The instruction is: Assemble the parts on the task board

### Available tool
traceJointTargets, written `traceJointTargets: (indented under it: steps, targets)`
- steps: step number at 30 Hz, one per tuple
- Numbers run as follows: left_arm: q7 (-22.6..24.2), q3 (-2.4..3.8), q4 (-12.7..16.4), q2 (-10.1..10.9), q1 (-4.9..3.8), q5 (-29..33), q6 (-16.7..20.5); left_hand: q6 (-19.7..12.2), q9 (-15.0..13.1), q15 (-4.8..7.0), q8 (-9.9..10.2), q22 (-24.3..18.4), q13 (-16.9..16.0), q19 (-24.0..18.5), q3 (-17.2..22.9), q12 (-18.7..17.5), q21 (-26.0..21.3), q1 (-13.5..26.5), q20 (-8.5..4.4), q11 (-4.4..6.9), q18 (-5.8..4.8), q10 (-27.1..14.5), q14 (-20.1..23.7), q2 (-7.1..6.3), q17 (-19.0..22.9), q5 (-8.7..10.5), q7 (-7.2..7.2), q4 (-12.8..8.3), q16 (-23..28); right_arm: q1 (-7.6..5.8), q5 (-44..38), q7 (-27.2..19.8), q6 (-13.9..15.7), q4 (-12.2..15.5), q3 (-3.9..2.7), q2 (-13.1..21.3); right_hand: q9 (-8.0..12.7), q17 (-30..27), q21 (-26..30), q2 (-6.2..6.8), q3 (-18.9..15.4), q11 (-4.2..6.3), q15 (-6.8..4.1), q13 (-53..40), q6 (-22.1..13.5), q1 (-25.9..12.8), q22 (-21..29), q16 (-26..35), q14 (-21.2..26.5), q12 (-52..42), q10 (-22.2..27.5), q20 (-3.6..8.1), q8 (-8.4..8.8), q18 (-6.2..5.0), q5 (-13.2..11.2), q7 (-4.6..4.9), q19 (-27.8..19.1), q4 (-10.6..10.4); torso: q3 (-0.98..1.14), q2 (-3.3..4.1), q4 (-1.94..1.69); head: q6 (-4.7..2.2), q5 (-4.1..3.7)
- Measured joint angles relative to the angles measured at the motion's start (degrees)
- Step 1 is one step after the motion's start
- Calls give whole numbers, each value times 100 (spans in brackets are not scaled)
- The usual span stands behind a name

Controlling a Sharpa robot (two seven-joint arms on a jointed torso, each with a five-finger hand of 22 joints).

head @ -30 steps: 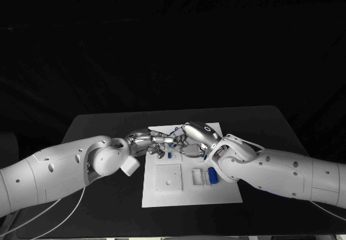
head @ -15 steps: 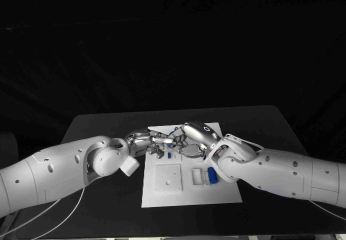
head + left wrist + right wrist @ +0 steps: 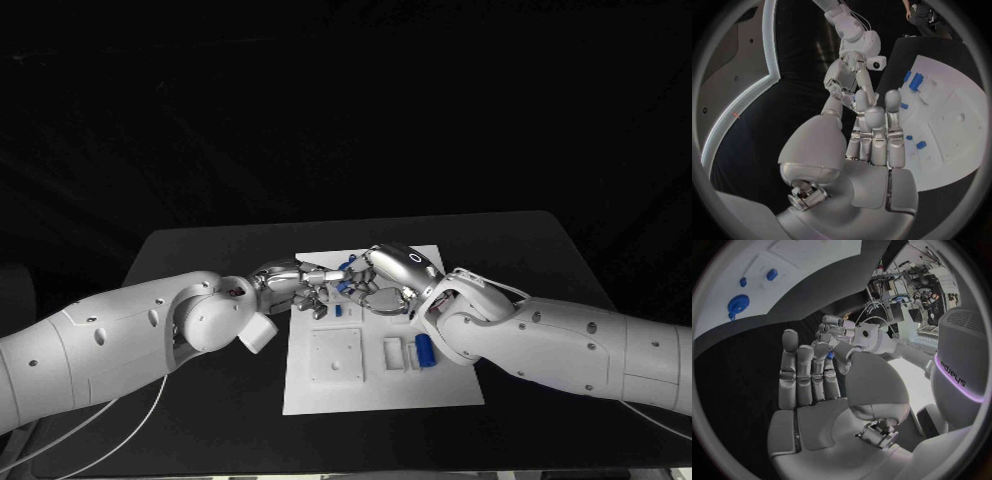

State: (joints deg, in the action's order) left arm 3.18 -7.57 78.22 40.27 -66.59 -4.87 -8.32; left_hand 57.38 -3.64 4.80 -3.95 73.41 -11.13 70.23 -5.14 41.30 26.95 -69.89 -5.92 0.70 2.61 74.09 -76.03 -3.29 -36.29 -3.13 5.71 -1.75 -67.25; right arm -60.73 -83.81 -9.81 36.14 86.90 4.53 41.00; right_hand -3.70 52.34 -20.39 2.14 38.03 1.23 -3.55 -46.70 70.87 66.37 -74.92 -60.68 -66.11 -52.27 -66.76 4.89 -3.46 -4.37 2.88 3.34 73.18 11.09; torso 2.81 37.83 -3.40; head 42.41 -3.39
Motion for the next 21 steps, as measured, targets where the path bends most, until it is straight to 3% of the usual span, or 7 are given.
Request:
traceJointTargets:
  steps: [3, 5, 8, 11, 16, 21]
  targets:
    - [-55, -2, -17, 5, 1, -12, -11, -159, 0, 0, -1, 2, -27, 0, 199, 58, 0, -81, 0, -14, 0, -46, 0, -234, -5, 0, 31, 303, -20, 0, 8, 17, 1, -1, -3, 8, -1, 3, 0, 0, 0, 0, 0, -3, -1, 0, 0, 0, 0, 0, 0, 0, 1, 0, 0, 1, 0, 0, 0, 0, 0, 3, -1]
    - [-90, -2, -25, 9, 1, -24, -18, -184, 0, -20, -1, 10, -35, -20, 260, 83, 0, -159, 20, -10, 0, -51, 20, -323, -5, 0, 45, 472, -22, -1, 15, 25, 2, -1, -4, 11, -2, 3, 0, 0, 0, 0, 0, -3, -1, 0, 0, 0, 0, 0, 0, 0, 1, 0, 0, 1, 0, 1, 1, 0, -1, 3, -1]
    - [-138, -2, -41, 14, 1, -53, -26, -184, 0, -20, -1, 14, -35, -21, 274, 97, 0, -178, 21, -10, 1, -51, 20, -338, -5, 0, 45, 499, -42, -1, 28, 32, 3, 5, -7, 16, -2, 3, 0, 0, -2, 0, 0, -3, -1, 0, 0, 0, 0, 0, 0, 0, 2, 0, 0, 1, 0, 2, 1, 0, -1, 2, -1]
    - [-178, -2, -59, 18, 1, -91, -29, -110, 0, -21, -1, 14, -41, -21, 327, 116, 0, -269, 21, -9, 0, -50, 20, -254, -5, 0, 15, 440, -42, -1, 43, 35, 5, 12, -10, 18, -2, 3, 0, 1, -6, 0, 0, -3, -8, 1, 0, 0, 0, 0, 0, 0, 4, 0, 0, 8, 0, 6, 1, 0, -2, 1, -1]
    - [-236, -2, -76, 26, 1, -167, -35, 54, 0, -20, -1, 20, -41, -21, 246, 164, 0, -342, 21, 11, 1, -70, 20, -89, 19, 0, -23, 109, -44, -1, 70, 36, 6, 18, -15, 23, -2, 3, 0, 1, -6, 0, 0, -2, -8, 1, 1, 0, 0, 0, 0, 0, 6, 0, 0, 8, 0, 6, 0, 0, -2, -3, 3]
    - [-256, -3, -74, 26, 1, -220, -45, 255, 0, 11, -1, 20, -26, -21, 95, 191, 0, -408, 20, 43, 0, -39, -12, 207, 38, 0, -105, -215, -64, -1, 91, 36, 4, 18, -17, 22, -2, 2, 0, 1, -6, 0, 0, -2, -8, 1, 0, 0, 0, 0, 0, 0, 22, 0, 0, 9, 0, 7, -1, 0, -2, -4, 6]
